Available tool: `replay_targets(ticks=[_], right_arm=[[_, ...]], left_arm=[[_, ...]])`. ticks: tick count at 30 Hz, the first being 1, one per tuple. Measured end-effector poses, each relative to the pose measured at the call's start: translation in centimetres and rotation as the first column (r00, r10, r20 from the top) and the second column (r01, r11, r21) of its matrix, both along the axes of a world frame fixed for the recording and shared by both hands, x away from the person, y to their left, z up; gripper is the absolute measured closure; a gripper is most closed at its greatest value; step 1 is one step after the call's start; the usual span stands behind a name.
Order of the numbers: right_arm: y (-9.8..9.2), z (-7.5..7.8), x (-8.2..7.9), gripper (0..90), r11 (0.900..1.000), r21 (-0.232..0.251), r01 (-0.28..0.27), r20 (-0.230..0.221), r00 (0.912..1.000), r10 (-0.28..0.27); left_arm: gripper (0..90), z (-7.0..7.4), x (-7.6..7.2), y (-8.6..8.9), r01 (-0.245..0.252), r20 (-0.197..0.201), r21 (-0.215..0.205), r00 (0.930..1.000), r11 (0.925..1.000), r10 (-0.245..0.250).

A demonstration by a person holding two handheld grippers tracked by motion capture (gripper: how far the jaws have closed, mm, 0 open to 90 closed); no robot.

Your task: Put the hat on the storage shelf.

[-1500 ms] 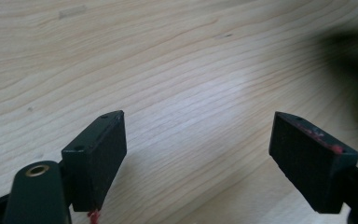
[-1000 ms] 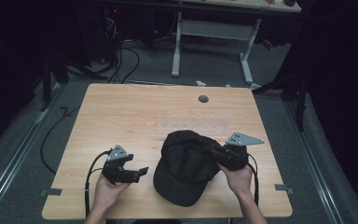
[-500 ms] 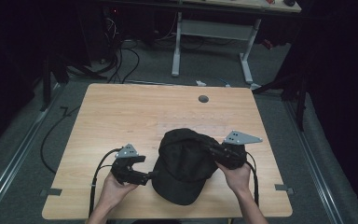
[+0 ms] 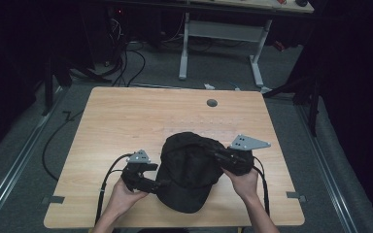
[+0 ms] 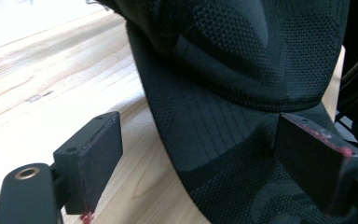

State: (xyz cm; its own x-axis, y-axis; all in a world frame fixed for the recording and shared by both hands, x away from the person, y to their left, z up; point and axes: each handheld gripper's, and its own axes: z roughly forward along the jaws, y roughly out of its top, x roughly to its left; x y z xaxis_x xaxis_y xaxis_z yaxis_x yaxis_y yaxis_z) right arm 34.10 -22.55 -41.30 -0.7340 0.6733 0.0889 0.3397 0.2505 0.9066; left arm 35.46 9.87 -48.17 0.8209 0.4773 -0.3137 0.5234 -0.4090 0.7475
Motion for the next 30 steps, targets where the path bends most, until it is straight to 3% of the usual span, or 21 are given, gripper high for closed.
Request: replay_targets(ticks=[6,12,22,30], right_arm=[[0.17,0.20,0.01,84.7,1.000,0.009,-0.027,0.022,0.9994,0.027],[0.38,0.31,0.11,84.6,0.999,0.013,-0.047,0.038,0.9982,0.046],[0.52,0.63,0.37,84.5,0.998,0.009,-0.058,0.059,0.9967,0.057],[0.81,0.91,0.38,84.1,0.998,-0.011,-0.055,0.088,0.9946,0.056]], left_arm=[[17.1,0.17,0.19,-0.46,0.032,-0.021,-0.007,0.9993,0.9995,-0.032],[25.6,0.22,0.15,-0.50,0.063,-0.032,-0.025,0.9974,0.9977,-0.064],[37.7,0.60,0.15,0.04,0.066,-0.035,-0.035,0.9971,0.9972,-0.068],[49.5,0.70,0.16,0.18,0.071,-0.034,-0.020,0.9968,0.9973,-0.072]])
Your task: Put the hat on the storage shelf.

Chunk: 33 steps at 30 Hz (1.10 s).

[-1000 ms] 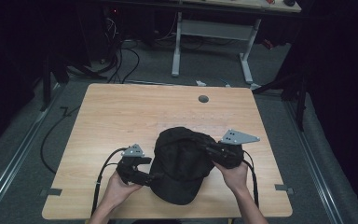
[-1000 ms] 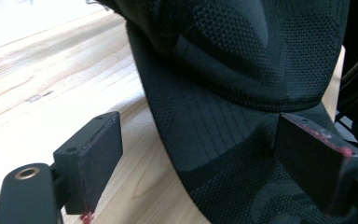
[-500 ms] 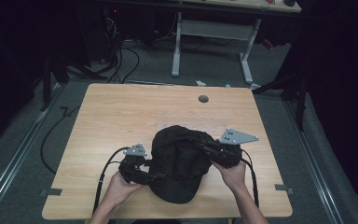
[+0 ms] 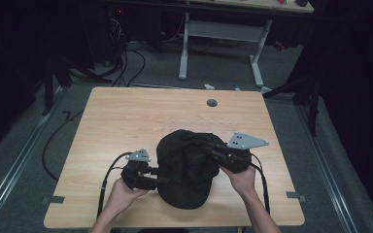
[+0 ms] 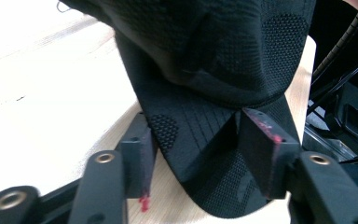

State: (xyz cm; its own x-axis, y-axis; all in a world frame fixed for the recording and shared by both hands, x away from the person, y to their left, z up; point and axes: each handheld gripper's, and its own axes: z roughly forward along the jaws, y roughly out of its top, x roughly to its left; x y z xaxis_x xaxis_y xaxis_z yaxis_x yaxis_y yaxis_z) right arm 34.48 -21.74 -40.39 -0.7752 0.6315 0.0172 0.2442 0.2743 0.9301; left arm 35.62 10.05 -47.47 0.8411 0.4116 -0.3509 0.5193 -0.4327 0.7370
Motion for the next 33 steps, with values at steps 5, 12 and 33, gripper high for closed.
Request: replay_targets(ticks=[5,12,33], right_arm=[[0.1,0.3,-0.1,84.0,1.000,-0.001,0.001,0.014,0.9999,-0.001],[0.1,0.7,-0.1,83.3,1.000,0.012,0.000,0.031,0.9995,0.000],[-0.3,0.9,0.2,72.3,1.000,0.018,0.017,0.026,0.9995,-0.017]], left_arm=[[56.9,0.2,0.0,0.3,-0.001,-0.002,-0.020,1.0000,0.9998,0.001],[66.1,0.8,-0.1,1.1,0.019,-0.020,-0.079,0.9996,0.9967,-0.021],[86.4,2.1,-0.8,2.1,0.087,-0.006,-0.189,0.9959,0.9781,-0.090]])
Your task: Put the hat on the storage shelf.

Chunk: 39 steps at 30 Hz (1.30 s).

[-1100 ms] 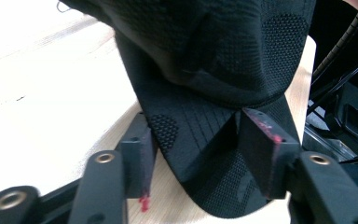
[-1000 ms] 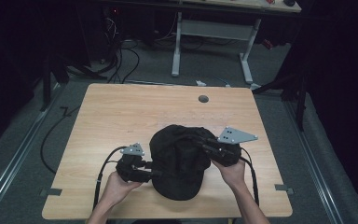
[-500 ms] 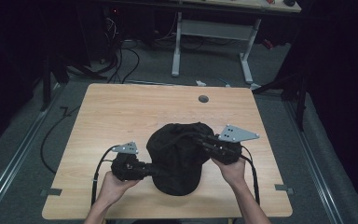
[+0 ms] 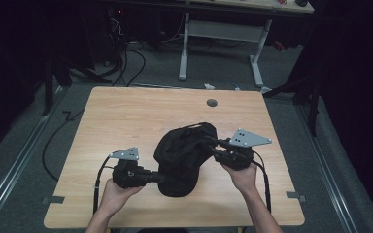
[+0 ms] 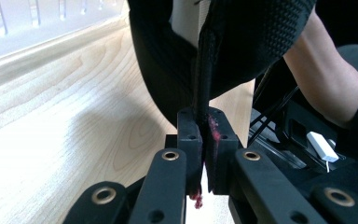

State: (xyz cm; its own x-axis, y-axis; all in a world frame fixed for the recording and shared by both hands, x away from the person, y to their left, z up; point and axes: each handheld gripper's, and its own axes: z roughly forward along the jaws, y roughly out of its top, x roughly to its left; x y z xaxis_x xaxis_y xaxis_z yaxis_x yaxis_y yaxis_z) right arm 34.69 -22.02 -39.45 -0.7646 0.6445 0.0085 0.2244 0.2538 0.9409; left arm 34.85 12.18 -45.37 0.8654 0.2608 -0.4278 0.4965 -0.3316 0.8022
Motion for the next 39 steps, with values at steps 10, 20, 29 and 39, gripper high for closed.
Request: replay_targets(ticks=[10,20,29,39], right_arm=[[-0.7,-0.6,0.1,50.3,0.999,0.018,0.042,-0.034,0.9986,-0.041],[-2.6,-1.3,-0.2,40.6,0.994,0.045,0.095,-0.080,0.9926,-0.091],[-3.6,-5.6,-0.3,41.0,0.984,-0.050,0.170,-0.188,0.9662,-0.176],[-5.4,-11.6,-0.3,41.4,0.927,-0.205,0.313,-0.279,0.8898,-0.361]], left_arm=[[86.7,0.8,-0.4,0.2,-0.031,0.051,0.009,0.9982,0.9995,0.030],[86.7,1.3,-0.4,1.3,-0.096,0.070,-0.012,0.9929,0.9953,0.097],[86.7,1.8,-0.2,2.2,-0.185,0.101,-0.027,0.9772,0.9823,0.187],[86.6,2.2,0.1,2.8,-0.268,0.132,-0.048,0.9532,0.9623,0.272]])
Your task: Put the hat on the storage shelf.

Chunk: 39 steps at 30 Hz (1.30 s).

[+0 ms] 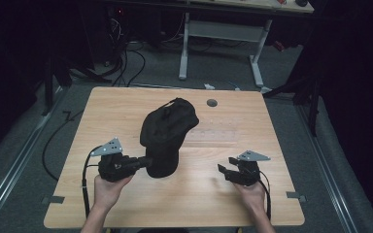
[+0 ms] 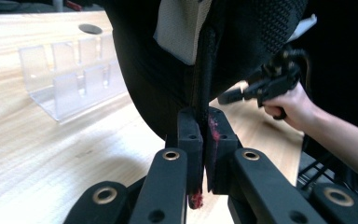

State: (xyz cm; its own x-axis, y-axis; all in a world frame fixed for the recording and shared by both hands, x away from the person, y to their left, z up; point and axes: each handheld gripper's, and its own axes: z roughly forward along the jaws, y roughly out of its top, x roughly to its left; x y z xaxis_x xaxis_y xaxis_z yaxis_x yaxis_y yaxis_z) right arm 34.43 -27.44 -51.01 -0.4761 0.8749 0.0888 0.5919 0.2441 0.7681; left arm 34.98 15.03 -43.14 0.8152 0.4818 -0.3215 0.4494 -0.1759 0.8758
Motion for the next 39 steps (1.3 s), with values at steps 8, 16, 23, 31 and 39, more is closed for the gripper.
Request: replay_targets(ticks=[8,16,23,31,39], right_arm=[[-0.8,-2.0,-0.1,39.9,0.992,-0.088,0.086,-0.014,0.9961,-0.088],[-0.7,-2.1,0.0,36.2,0.985,-0.125,0.119,-0.009,0.9926,-0.121],[-0.6,-2.1,0.0,36.0,0.984,-0.124,0.125,-0.013,0.9917,-0.128],[-0.7,-2.1,0.0,35.6,0.985,-0.128,0.120,-0.010,0.9925,-0.122],[-0.7,-2.1,0.0,35.4,0.984,-0.130,0.118,-0.006,0.9927,-0.120]], left_arm=[[86.7,0.6,0.5,0.2,-0.062,0.035,-0.004,0.9975,0.9981,0.062],[86.6,1.0,1.4,0.2,-0.109,0.057,0.000,0.9925,0.9941,0.109],[86.6,1.8,2.6,0.1,-0.158,0.081,-0.001,0.9842,0.9874,0.158],[86.6,2.6,3.9,-0.5,-0.197,0.117,0.004,0.9738,0.9805,0.195],[86.6,3.0,5.3,-1.4,-0.218,0.140,0.013,0.9666,0.9758,0.214]])
